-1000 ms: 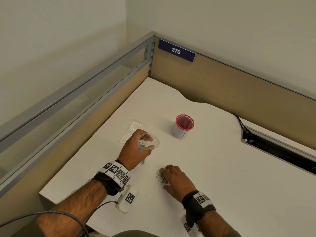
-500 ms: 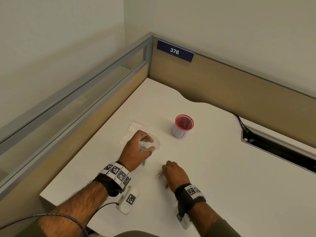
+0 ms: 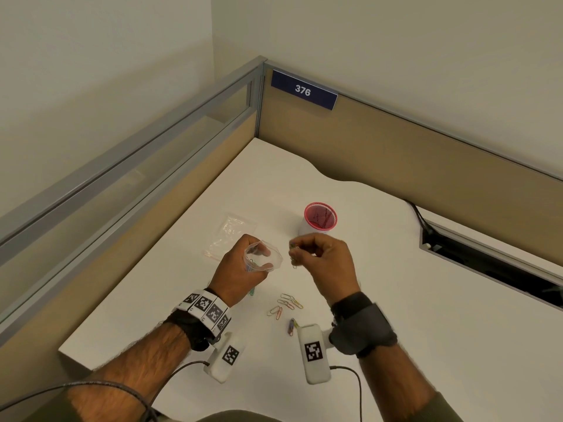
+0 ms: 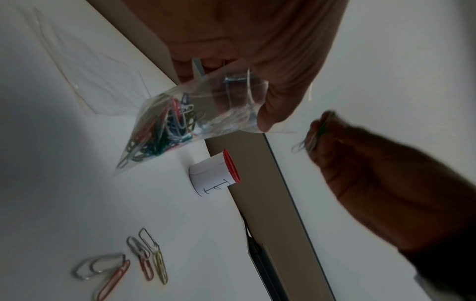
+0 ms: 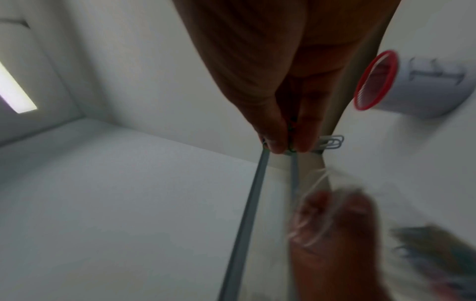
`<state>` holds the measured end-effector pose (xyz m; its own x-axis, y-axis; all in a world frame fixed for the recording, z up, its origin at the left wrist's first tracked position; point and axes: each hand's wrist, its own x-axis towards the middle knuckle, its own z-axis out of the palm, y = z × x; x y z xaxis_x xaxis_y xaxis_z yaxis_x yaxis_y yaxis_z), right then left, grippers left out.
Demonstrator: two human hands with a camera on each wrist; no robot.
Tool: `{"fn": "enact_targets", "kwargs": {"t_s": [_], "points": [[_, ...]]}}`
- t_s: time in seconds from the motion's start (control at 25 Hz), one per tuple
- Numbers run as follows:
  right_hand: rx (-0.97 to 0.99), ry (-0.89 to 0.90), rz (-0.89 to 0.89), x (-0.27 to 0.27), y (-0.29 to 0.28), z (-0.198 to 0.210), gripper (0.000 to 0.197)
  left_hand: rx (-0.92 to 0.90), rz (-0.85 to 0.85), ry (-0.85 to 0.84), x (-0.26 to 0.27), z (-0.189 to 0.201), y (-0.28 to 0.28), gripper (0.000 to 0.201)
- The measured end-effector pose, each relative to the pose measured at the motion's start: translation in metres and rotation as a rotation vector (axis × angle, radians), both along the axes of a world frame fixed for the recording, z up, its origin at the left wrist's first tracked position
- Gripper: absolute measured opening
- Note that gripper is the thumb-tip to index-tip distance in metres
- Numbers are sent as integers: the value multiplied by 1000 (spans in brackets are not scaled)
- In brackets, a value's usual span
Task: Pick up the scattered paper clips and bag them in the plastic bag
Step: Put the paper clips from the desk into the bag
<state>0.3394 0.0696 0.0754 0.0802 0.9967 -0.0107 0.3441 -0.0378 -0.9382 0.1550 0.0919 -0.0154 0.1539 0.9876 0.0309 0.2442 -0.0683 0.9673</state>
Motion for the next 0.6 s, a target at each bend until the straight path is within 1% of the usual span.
{"fn": "enact_targets", "kwargs": {"t_s": [0.08, 0.12, 0.28, 0.36, 0.44, 0.48, 0.56, 0.6], "points": [[30, 56, 39, -14, 3, 14, 13, 13, -14, 0, 4, 3, -2, 38], [35, 44, 63, -21, 4, 15, 13, 15, -24, -7, 5, 4, -2, 39], [21, -154, 163, -36, 2, 4, 13, -4, -38, -67, 9, 9, -2, 38], [90, -179, 151, -34, -2, 6, 11, 8, -36, -65, 8, 12, -3, 38], [164, -166, 92, -24, -2, 9, 11, 24, -31, -58, 5, 12, -3, 38], [172, -186, 64, -17, 0, 5, 12, 29, -20, -52, 4, 13, -4, 37], [106, -329, 38, 1, 7, -18, 13, 33, 6, -50, 0, 13, -5, 36], [37, -444, 56, 9, 10, -36, 14, 34, 13, -53, -2, 13, -4, 37]]}}
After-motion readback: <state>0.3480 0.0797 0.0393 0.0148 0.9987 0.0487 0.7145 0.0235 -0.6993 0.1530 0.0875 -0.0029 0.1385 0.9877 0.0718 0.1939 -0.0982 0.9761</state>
